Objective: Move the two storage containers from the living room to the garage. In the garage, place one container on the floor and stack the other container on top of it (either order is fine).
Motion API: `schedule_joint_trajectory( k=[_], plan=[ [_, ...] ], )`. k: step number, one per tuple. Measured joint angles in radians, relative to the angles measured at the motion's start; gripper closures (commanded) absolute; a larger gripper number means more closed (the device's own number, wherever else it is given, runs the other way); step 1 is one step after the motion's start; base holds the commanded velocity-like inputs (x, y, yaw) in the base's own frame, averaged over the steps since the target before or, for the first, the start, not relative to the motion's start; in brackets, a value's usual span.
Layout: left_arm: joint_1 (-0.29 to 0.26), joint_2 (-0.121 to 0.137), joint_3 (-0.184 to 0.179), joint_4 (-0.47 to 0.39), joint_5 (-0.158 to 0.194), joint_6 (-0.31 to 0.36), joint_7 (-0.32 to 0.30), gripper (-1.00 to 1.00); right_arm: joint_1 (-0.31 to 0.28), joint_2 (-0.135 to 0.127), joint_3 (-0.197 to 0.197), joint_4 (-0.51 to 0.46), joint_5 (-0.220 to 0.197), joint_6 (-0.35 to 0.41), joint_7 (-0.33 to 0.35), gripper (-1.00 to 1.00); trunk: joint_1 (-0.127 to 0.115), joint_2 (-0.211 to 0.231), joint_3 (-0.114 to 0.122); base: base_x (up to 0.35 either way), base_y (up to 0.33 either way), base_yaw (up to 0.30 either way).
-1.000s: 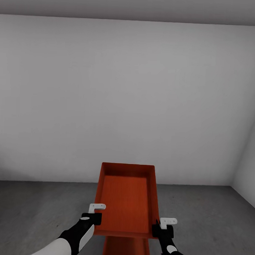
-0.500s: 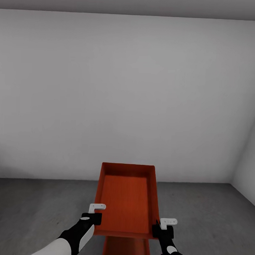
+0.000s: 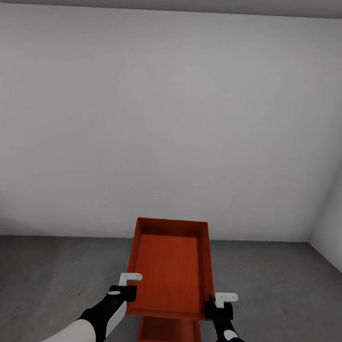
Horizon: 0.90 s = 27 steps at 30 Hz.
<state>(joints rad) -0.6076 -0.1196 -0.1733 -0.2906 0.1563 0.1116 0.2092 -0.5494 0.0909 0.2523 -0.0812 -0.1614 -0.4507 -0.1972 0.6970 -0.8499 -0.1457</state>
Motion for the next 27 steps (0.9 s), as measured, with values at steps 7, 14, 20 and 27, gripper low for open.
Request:
schedule_joint_trajectory(
  k=[7,14,20,27],
  plan=[
    [0.000,-0.001,0.001,0.000,-0.004,0.000,0.000,1.00,0.000,0.000,-0.005,0.004,0.003,-0.005,0.000,1.00,0.000,0.000,-0.011,0.000,0.000,0.000],
    [0.000,-0.002,0.002,0.000,-0.005,0.000,0.000,1.00,0.000,-0.001,-0.005,0.003,0.003,-0.004,0.001,1.00,0.000,0.000,-0.022,0.000,0.000,0.000],
    [0.000,-0.002,0.002,-0.002,-0.006,0.000,0.000,1.00,0.000,-0.001,-0.007,0.005,0.004,-0.008,0.001,1.00,0.000,0.000,-0.032,0.000,0.000,0.000],
    [0.000,-0.003,0.002,-0.002,-0.009,0.000,0.001,1.00,0.000,0.000,-0.011,0.008,0.007,-0.011,0.001,1.00,0.000,0.000,-0.043,0.000,0.000,0.000]
  ],
)
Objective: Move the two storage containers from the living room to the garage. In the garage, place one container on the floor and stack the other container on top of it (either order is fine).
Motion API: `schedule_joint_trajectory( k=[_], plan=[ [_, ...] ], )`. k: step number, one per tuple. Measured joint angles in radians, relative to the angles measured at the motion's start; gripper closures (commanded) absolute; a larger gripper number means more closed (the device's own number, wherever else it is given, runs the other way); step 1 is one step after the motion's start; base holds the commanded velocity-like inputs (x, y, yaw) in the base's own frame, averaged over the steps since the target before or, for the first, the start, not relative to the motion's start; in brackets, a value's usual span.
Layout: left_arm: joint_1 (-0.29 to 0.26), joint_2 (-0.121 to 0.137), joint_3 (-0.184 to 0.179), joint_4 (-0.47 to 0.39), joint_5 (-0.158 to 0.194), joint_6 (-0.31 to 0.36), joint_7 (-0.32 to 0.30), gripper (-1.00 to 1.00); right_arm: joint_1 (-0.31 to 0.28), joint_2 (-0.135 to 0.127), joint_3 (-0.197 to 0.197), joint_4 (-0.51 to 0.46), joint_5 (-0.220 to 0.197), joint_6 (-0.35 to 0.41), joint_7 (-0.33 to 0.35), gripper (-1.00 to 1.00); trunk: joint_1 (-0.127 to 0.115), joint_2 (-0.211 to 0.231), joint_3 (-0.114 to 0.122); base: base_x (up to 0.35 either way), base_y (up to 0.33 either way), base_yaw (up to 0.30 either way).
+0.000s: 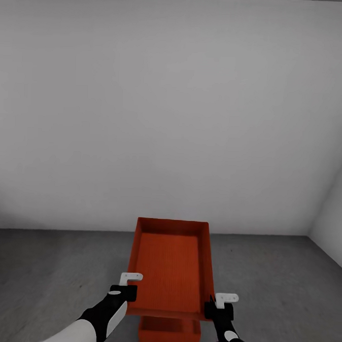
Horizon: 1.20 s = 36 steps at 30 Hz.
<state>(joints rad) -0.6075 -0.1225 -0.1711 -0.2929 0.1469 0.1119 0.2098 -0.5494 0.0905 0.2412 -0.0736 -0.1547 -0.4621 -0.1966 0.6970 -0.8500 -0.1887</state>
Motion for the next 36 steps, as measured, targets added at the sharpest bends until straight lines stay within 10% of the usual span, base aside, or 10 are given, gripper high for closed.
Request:
schedule_joint_trajectory(
  k=[36],
  plan=[
    [0.000,0.000,0.001,0.001,0.000,0.000,0.000,1.00,0.000,0.000,0.000,0.000,0.001,0.002,0.000,1.00,0.000,0.000,-0.057,0.000,0.000,0.000]
  ],
)
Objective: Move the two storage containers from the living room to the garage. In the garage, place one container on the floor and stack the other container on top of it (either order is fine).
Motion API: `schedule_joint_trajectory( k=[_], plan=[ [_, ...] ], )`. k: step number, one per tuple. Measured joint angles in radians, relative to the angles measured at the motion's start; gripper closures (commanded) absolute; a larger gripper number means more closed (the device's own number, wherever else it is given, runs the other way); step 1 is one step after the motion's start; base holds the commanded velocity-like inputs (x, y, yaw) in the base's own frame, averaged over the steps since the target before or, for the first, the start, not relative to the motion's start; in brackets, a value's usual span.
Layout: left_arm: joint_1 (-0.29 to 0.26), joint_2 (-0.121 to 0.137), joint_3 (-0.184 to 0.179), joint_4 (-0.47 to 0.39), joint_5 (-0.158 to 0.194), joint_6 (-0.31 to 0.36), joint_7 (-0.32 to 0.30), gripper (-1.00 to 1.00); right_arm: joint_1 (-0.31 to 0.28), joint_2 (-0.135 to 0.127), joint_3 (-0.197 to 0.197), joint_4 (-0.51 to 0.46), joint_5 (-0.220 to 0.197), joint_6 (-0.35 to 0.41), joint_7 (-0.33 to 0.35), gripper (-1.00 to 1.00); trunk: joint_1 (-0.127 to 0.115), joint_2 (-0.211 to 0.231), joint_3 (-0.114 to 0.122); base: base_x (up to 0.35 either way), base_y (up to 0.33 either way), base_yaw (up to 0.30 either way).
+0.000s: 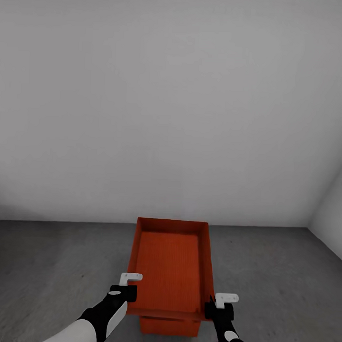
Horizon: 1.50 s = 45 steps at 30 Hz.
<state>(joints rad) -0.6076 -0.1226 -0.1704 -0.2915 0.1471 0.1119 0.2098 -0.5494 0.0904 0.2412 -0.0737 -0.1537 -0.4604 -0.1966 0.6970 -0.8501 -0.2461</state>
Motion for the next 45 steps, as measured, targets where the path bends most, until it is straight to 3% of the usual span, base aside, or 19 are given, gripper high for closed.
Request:
schedule_joint_trajectory(
  k=[45],
  plan=[
    [0.000,0.002,0.002,0.000,0.007,0.000,0.000,1.00,0.000,-0.001,0.012,-0.014,-0.006,0.016,0.001,1.00,0.000,0.000,-0.065,0.023,0.000,0.000]
  ],
)
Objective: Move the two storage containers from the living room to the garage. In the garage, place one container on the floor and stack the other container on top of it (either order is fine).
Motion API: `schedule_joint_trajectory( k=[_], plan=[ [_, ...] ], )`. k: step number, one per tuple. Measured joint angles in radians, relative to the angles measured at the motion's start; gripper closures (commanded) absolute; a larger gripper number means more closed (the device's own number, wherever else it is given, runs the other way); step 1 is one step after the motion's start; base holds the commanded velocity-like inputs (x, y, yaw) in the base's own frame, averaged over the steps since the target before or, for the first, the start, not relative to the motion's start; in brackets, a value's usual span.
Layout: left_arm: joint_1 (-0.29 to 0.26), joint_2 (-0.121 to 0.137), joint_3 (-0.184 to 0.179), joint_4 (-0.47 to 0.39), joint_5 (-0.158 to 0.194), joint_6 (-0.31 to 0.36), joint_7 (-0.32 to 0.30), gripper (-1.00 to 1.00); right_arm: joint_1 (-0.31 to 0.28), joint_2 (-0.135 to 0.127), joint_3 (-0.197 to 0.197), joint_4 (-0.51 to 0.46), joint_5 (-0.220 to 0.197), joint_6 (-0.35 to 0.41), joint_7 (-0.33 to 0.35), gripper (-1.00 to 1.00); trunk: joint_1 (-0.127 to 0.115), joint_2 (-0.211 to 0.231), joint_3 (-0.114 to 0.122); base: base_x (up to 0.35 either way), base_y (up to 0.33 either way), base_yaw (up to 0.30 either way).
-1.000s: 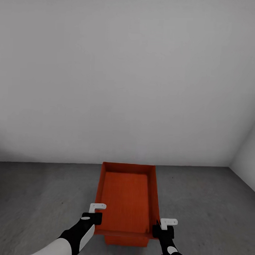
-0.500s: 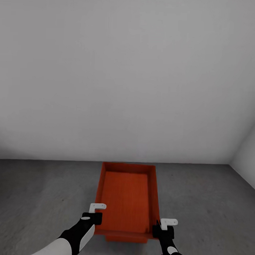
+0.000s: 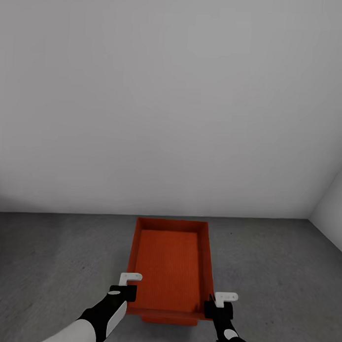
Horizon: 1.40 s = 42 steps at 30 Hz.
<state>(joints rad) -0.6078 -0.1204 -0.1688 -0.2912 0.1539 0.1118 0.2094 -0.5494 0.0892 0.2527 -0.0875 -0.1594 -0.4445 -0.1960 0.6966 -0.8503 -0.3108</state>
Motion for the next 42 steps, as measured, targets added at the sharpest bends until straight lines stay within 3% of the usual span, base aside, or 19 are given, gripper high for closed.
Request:
schedule_joint_trajectory(
  k=[19,30,42],
  plan=[
    [0.000,0.000,-0.001,0.003,0.000,0.000,0.000,1.00,0.000,0.001,-0.001,0.006,-0.001,-0.003,0.000,1.00,0.000,0.000,0.000,0.299,0.000,0.000],
    [0.000,-0.001,-0.002,0.002,-0.002,0.000,0.000,1.00,0.000,0.001,-0.005,0.009,0.002,-0.008,0.000,1.00,0.000,0.000,-0.001,0.037,0.000,0.000],
    [0.000,-0.002,-0.004,0.000,-0.005,0.000,0.000,1.00,0.000,0.002,-0.010,0.016,0.001,-0.018,0.000,1.00,0.000,0.000,-0.018,0.000,0.000,0.000]
  ],
)
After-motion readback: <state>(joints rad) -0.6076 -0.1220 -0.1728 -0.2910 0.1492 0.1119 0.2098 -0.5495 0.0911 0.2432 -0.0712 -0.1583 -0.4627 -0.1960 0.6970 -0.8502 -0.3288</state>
